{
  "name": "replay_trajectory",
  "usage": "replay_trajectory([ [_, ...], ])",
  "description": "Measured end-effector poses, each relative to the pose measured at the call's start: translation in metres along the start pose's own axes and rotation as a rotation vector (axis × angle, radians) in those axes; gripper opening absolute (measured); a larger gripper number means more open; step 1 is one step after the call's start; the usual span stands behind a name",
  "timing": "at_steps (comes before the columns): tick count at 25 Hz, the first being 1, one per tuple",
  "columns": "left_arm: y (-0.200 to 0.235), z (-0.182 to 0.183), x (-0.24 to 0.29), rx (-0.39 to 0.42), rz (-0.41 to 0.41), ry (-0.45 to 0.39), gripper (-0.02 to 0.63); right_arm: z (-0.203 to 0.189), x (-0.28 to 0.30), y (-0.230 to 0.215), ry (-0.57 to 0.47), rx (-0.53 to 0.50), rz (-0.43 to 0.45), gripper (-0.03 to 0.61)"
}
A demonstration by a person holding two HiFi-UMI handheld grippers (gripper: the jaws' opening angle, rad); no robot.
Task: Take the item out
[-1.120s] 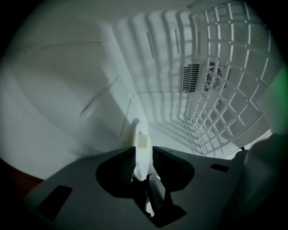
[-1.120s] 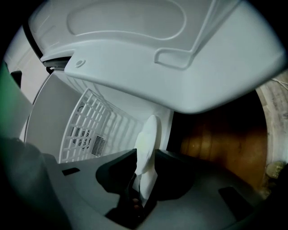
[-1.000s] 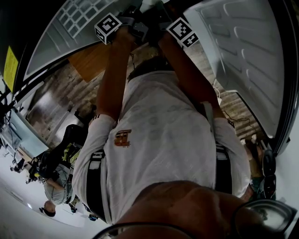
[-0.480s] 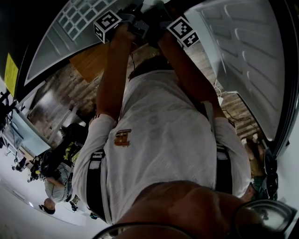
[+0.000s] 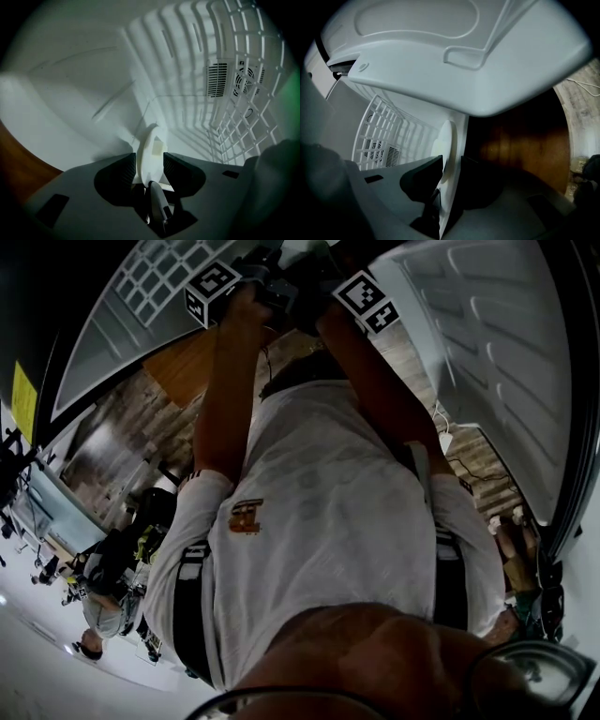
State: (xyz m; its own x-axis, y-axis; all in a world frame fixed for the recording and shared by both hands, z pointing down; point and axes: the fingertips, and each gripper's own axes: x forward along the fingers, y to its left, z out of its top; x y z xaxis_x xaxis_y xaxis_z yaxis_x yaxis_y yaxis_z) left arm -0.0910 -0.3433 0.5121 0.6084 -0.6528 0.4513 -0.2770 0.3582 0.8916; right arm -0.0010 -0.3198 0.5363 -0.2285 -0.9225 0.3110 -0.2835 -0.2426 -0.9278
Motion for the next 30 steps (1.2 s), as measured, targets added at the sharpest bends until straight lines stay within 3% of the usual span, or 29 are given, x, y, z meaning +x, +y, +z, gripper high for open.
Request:
replay_trajectory([
  [16, -0.006, -0.001, 0.010, -0.035, -0.081, 0.032, 0.176, -0.002, -0.003, 0.004, -0.002, 0.033, 0.021, 0.127],
  [21, -0.004, -0.002, 0.012, -0.052, -0.101, 0.056, 0.087, -0.008, -0.002, 0.012, 0.026, 0.006, 0.037, 0.098],
  [25, -0.006, -0.003, 0.013, -0.042, -0.126, 0.070, 0.087, -0.008, 0.002, 0.014, 0.032, 0.022, 0.050, 0.098],
  [30, 0.004, 0.002, 0.012, -0.013, -0.094, 0.068, 0.072, -0.008, 0.005, 0.017, 0.037, 0.024, 0.061, 0.098],
])
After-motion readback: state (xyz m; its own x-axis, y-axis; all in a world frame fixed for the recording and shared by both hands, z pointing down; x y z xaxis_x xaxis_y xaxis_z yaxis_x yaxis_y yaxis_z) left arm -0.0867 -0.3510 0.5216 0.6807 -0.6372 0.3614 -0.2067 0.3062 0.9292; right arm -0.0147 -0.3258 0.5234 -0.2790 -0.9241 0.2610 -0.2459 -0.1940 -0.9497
